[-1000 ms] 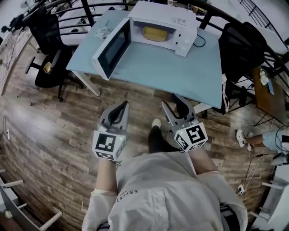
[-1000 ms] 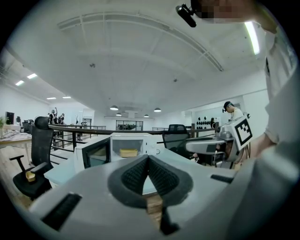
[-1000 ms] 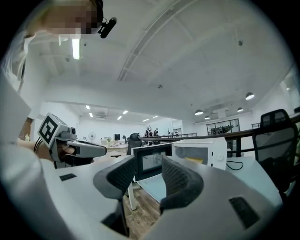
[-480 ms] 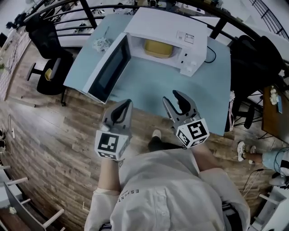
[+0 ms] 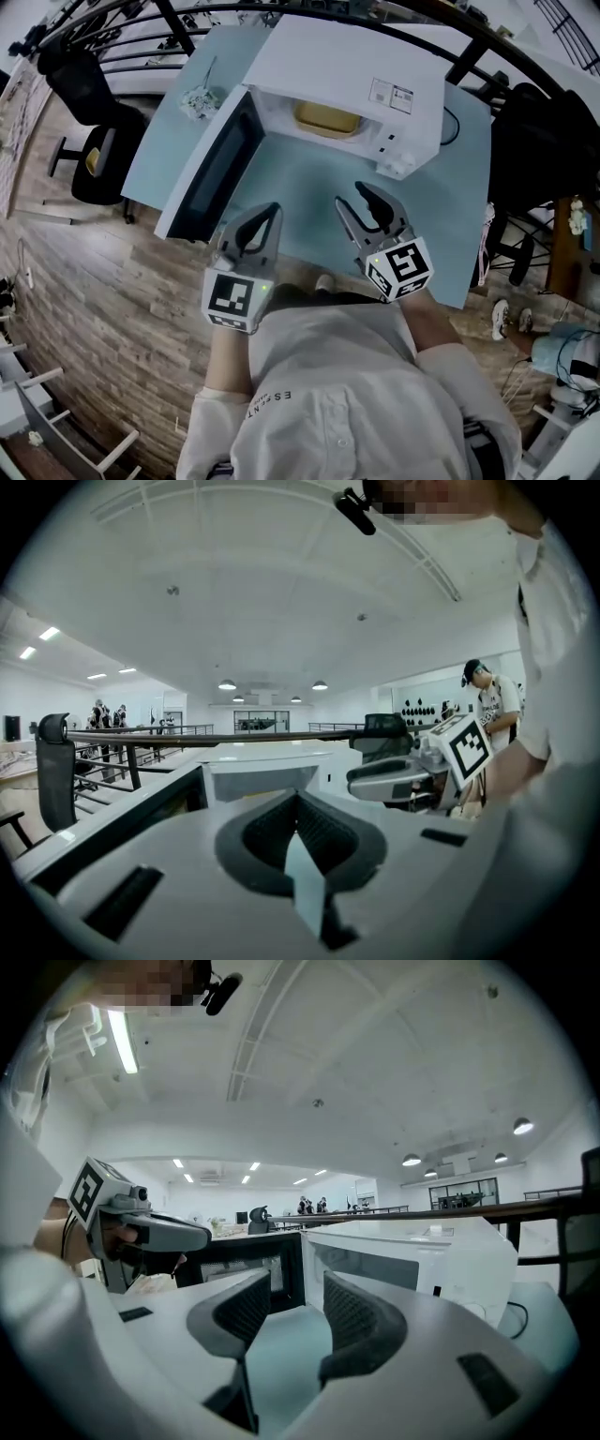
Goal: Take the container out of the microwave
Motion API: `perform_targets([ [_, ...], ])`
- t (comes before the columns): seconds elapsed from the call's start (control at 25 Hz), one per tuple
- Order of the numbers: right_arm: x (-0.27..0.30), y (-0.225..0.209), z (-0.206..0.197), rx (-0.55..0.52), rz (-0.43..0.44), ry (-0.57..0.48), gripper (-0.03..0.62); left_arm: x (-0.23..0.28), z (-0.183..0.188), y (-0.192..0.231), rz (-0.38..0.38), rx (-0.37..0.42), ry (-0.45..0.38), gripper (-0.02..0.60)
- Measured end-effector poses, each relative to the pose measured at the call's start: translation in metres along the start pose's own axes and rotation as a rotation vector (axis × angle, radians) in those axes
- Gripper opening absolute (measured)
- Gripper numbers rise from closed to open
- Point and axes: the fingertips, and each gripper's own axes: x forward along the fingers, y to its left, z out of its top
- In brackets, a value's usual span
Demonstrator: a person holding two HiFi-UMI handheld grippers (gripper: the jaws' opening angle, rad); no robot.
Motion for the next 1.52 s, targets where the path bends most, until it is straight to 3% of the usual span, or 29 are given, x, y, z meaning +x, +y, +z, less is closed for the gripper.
perform_targets([
  [0.2, 0.032, -0.012, -0.012, -0.034, 0.035, 0.129, 0.173, 0.025, 0.002, 0.017, -0.018, -0.014, -0.007, -0.006],
  [0.48, 0.08, -0.03, -0.015, -0.136, -0.015, 0.273, 0.173, 0.048, 0.015, 0.045, -0.103, 0.04, -0.028, -0.006],
  [0.8, 0.138, -0.054, -0.045, -0.357, -0.022, 0.509, 0.173, 0.066, 0.008, 0.079, -0.153, 0.009, -0.017, -0.006],
  [1.04, 0.176, -0.083, -0.071, -0.407, -0.031, 0.631, 0.173, 0.072, -0.003, 0.09, -0.186, 0.001, -0.008, -0.006],
  [1.52, 0.211, -0.106, -0.123, -0.575, 0.096, 0.868, 0.172, 0.079, -0.016, 0.094, -0.211, -0.019, 0.02, -0.006],
])
